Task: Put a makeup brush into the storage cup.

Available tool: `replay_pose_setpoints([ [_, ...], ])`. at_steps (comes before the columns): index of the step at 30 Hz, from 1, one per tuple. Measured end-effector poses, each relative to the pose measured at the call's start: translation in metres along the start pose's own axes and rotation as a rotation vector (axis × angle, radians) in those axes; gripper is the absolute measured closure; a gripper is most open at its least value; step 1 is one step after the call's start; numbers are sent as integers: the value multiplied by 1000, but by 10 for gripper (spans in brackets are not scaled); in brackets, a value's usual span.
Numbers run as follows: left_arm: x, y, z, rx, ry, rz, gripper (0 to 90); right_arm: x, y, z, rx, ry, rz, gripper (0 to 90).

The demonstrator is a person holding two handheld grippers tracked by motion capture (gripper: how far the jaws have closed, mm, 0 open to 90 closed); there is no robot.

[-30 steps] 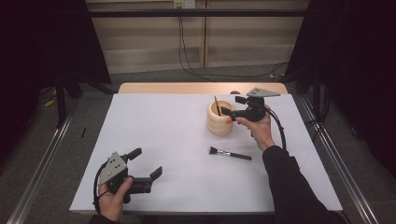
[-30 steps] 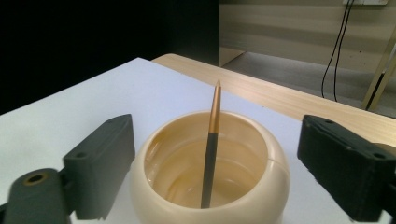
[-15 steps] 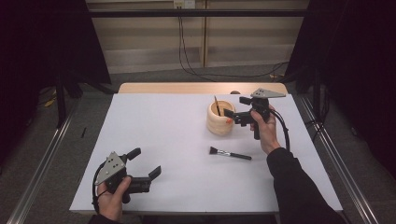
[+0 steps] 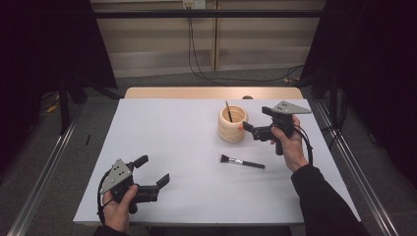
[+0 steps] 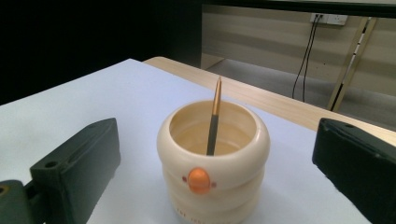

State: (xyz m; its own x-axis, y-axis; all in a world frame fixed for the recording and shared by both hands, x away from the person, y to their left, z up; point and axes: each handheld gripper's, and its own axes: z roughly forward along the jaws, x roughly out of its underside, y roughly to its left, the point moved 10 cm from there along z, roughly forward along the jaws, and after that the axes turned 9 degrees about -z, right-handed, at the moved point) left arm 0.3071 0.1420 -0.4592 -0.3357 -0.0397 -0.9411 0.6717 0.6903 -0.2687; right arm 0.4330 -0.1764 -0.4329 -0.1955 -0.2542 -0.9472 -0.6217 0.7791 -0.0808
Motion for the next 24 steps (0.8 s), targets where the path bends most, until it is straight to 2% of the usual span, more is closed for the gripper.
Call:
replay_pose_setpoints([
  [4, 0, 1, -1, -5, 0, 0, 18, 2, 0, -11, 13, -8, 10, 12],
  [9, 2, 2, -1, -7, 11, -19, 17, 12, 1, -24, 32, 20, 11, 7],
  [13, 1, 3, -2, -9, 10, 0, 16, 16, 1, -38, 46, 3, 28, 8],
  [16, 1, 3, -2, -11, 4, -12, 17, 22, 2, -49, 52, 11, 21, 10],
  [19, 1, 3, -3, -15, 8, -3, 16, 27, 5, -60, 54, 11, 18, 10],
  [24, 0, 3, -3, -18, 0, -5, 16, 28, 7, -78, 70, -15, 14, 8],
])
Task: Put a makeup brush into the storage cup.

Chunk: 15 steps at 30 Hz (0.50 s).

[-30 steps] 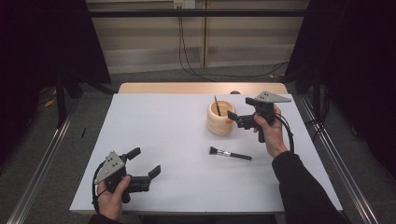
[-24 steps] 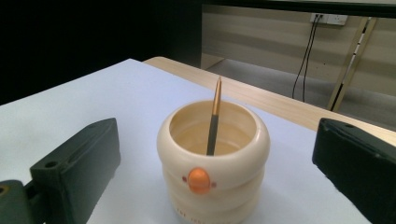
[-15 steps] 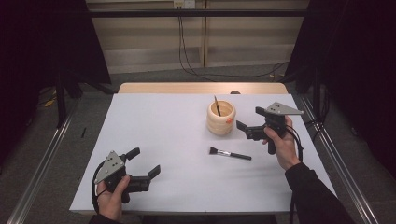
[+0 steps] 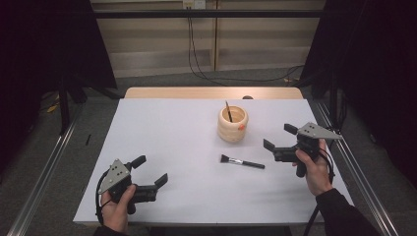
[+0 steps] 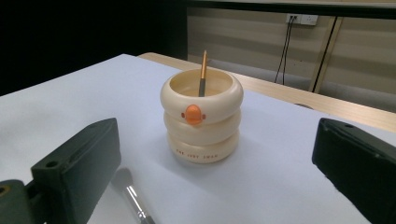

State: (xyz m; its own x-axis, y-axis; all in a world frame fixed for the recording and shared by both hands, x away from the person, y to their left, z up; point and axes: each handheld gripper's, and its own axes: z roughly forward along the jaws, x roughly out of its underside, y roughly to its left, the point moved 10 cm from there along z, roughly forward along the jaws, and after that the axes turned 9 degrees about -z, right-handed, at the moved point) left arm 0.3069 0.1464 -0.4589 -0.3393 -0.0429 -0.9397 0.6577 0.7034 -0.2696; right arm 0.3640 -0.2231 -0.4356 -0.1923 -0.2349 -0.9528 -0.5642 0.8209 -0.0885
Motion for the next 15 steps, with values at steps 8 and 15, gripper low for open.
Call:
replay_pose_setpoints([
  [8, -3, -2, -2, 11, -22, 0, 16, 11, 2, -19, 21, 1, 6, 10],
  [15, -4, 0, -4, -5, -28, 3, 16, 26, 6, -39, 29, 6, 27, 9],
])
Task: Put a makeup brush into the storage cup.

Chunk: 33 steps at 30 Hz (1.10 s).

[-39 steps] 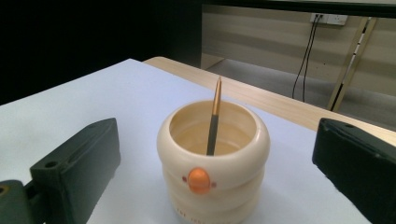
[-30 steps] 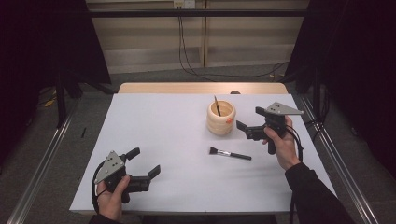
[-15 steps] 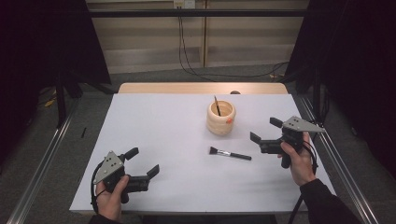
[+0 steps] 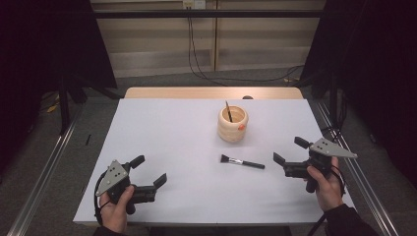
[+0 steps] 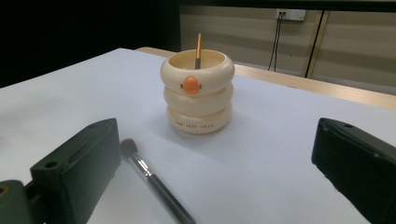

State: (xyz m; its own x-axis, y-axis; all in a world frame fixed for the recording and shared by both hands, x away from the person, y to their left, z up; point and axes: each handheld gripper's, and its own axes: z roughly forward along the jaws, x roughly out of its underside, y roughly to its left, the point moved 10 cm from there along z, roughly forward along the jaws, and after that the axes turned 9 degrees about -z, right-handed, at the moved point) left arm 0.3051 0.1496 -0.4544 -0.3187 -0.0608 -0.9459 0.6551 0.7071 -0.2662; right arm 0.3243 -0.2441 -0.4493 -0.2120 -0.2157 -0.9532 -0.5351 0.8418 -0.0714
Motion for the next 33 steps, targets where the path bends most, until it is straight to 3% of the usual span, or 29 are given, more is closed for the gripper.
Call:
replay_pose_setpoints([
  [4, -2, -1, -1, 12, -8, 7, 16, 11, 4, -10, -5, 14, 3, 10],
  [12, -2, -1, -1, 7, -10, 11, 16, 12, 1, -19, 9, -1, 16, 9],
  [19, -1, 1, -1, 1, -6, 4, 16, 12, 1, -15, 19, -1, -24, 2],
  [26, -2, 2, -2, -1, -8, 8, 16, 8, 3, -13, 25, -37, -85, 2],
  [33, -2, 1, 0, -1, 0, 21, 16, 2, 5, -12, -2, -77, -86, 8],
])
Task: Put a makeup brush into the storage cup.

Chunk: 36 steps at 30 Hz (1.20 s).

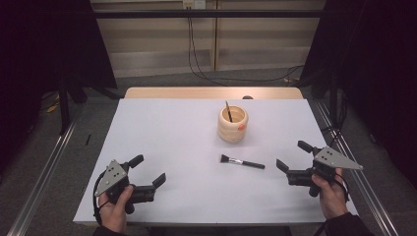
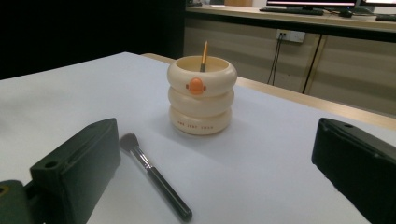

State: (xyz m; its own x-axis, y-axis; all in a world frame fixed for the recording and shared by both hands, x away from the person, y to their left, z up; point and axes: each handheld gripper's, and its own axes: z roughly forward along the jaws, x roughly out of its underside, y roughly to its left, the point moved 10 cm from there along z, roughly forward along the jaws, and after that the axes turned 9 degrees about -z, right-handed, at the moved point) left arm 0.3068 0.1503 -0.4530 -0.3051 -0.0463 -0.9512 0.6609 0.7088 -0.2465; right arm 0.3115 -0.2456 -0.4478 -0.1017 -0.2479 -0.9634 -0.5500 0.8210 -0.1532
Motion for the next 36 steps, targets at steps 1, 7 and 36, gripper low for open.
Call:
replay_pose_setpoints([
  [1, 0, -1, 1, 2, -4, -3, 16, -2, -1, 0, -8, -13, -1, 6],
  [7, 1, -2, 2, 12, -2, -12, 16, -12, -5, 4, 5, -49, -29, 10],
  [36, 0, -1, 1, 8, -3, -2, 16, -42, 8, 66, -146, -41, -18, 1],
])
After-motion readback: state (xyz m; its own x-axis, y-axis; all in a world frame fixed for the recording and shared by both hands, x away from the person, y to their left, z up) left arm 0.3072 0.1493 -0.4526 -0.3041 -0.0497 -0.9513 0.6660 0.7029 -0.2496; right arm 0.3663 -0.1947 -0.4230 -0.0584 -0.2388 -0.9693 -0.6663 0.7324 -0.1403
